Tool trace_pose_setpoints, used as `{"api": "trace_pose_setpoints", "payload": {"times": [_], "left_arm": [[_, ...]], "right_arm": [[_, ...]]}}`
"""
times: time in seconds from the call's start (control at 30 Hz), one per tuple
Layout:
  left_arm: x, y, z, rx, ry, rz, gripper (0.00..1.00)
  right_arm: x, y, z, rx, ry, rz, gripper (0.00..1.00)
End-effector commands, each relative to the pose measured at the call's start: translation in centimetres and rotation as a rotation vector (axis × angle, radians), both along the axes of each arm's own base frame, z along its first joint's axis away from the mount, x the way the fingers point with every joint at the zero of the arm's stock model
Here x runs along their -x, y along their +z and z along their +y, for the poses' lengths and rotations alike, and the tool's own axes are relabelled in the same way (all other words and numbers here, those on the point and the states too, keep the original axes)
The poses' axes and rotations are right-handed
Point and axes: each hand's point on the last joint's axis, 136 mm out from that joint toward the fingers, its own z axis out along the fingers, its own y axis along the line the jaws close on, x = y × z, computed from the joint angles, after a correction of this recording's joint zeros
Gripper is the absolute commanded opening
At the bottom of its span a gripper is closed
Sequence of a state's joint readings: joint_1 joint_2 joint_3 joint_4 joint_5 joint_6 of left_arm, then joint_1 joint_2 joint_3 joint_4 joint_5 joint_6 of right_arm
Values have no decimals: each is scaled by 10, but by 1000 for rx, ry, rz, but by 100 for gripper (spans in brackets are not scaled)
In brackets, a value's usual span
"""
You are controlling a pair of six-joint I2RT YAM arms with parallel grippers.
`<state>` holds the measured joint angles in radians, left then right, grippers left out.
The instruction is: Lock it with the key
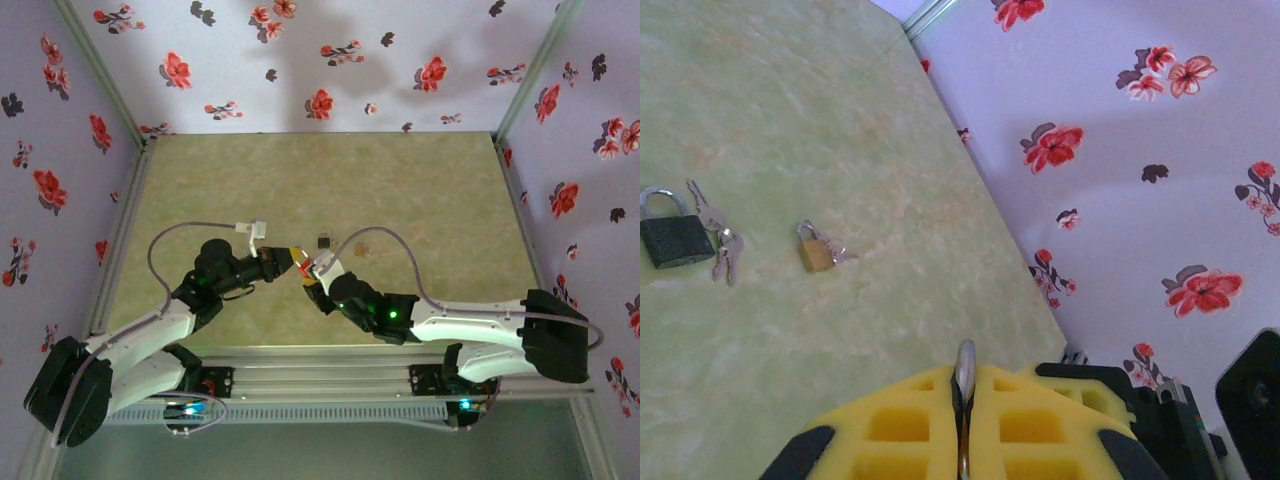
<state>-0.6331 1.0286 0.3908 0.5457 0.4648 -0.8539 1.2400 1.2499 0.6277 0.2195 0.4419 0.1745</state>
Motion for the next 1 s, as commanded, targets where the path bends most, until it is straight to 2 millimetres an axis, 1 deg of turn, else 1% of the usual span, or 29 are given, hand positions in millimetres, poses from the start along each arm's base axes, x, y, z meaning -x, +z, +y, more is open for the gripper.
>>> {"api": "trace_pose_setpoints", "payload": {"times": [0.0, 0.23, 0.47, 0.97], "left_arm": [[6, 8, -8, 6, -54, -49, 0], [9, 8, -12, 5, -76, -51, 0], [12, 8, -16, 1, -93, -57, 0], [15, 7, -21, -9, -113, -61, 0]], "right_arm": [[-1, 43, 11, -106, 14, -52, 0], [-2, 53, 8, -120, 0, -55, 0], [-4, 58, 10, -114, -12, -51, 0], [-7, 81, 16, -169, -25, -45, 0]]}}
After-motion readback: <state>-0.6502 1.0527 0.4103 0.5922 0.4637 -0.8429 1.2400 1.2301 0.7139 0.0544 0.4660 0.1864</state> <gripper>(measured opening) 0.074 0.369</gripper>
